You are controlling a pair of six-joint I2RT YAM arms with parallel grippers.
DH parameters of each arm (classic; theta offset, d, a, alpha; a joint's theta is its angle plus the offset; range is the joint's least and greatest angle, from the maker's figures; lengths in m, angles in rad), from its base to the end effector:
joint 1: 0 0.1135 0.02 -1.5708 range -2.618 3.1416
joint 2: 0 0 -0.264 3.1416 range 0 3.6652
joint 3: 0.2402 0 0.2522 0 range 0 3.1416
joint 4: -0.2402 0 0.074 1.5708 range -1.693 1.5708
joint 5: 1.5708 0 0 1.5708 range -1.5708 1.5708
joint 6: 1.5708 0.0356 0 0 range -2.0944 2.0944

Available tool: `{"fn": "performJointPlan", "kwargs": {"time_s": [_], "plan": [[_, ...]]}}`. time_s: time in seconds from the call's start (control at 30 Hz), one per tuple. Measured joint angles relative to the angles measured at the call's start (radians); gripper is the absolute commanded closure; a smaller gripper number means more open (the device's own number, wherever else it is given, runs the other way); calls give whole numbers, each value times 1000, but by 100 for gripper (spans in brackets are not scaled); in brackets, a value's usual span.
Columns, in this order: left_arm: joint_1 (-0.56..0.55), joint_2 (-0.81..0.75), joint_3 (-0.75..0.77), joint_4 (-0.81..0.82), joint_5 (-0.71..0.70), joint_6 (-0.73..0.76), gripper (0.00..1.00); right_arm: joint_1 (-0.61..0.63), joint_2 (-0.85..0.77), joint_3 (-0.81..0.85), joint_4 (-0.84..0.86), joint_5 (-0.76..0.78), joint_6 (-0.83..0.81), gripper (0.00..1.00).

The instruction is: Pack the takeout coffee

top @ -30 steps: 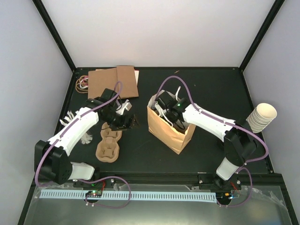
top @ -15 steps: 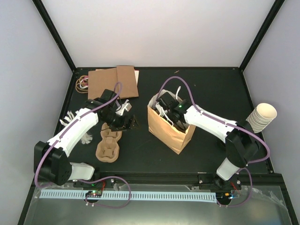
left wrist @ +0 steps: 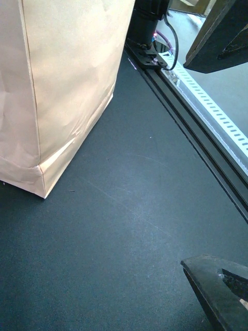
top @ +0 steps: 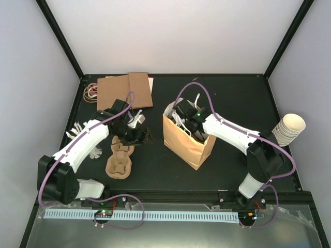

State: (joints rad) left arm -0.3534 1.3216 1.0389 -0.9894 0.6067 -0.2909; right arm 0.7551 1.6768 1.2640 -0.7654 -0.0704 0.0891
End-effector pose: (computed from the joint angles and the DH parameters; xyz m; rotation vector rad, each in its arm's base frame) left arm 0.2156 -0.1012 0.2600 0.2263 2.8838 -0.9956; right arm 0.2446 0.2337 0.2315 -0.9320 2.6348 0.3174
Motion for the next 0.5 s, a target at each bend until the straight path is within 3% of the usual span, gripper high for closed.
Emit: {"fn": "performJointPlan", "kwargs": {"time_s": [0.5], "plan": [[0, 0, 0, 3, 0, 1, 1, 55, -5, -8, 8, 87, 44, 50]]}}
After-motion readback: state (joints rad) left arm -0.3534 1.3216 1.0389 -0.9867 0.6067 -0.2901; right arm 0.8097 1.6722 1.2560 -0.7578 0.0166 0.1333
